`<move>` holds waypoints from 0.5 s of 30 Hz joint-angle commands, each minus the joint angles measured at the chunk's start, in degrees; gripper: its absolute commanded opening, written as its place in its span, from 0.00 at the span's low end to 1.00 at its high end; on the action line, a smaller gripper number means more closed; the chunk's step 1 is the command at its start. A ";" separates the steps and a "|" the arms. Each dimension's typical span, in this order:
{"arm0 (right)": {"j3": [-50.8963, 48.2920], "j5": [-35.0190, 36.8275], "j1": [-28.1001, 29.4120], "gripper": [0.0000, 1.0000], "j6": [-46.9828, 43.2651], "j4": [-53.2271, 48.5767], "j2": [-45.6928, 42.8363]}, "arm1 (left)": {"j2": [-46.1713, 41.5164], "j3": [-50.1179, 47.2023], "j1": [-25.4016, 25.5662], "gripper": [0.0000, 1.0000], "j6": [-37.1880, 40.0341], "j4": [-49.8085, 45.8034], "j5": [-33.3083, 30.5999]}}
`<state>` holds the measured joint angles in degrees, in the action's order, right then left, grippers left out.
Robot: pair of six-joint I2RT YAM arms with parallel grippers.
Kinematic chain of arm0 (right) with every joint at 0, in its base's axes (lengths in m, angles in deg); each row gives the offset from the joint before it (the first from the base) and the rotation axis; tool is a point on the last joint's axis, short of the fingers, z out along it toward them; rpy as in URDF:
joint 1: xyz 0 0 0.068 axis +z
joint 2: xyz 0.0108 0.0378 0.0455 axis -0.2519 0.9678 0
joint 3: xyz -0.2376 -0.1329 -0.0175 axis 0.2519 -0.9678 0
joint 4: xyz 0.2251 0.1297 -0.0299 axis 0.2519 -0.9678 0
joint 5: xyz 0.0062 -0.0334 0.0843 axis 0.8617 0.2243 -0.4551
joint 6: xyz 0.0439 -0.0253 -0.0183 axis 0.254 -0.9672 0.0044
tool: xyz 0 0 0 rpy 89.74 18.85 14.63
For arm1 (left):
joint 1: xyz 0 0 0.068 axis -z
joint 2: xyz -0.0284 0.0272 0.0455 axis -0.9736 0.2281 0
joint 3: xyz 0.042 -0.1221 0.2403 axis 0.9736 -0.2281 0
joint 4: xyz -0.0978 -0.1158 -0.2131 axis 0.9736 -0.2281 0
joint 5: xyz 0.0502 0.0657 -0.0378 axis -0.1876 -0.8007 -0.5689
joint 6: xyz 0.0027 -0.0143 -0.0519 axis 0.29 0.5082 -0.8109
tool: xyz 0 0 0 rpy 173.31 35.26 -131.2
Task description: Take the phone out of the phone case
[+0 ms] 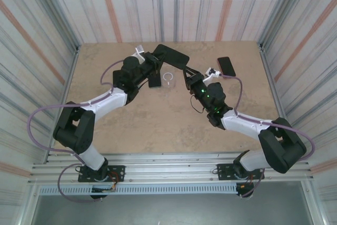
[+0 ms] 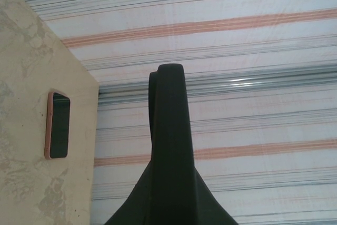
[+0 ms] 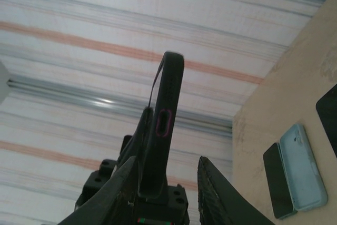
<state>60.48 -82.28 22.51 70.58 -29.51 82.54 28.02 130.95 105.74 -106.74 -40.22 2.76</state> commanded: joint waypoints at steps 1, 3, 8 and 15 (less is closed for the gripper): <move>0.53 -2.71 -0.20 0.32 -1.90 2.17 0.75 | -0.48 2.61 -0.28 0.00 0.69 4.33 0.76; 0.76 -3.30 -0.15 0.28 -1.40 2.38 1.28 | -0.65 2.65 -0.33 0.00 0.84 4.31 0.55; 0.62 -3.84 0.10 0.21 -0.75 1.97 1.80 | -1.08 2.49 -0.58 0.00 0.71 4.07 0.49; 0.44 -4.51 -0.12 0.11 -2.67 0.08 1.38 | -1.97 2.66 -0.62 0.00 -2.50 3.81 1.56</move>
<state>60.50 -85.56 22.51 70.60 -27.24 83.51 28.02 131.10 105.41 -106.85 -40.66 2.98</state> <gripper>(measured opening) 0.132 0.131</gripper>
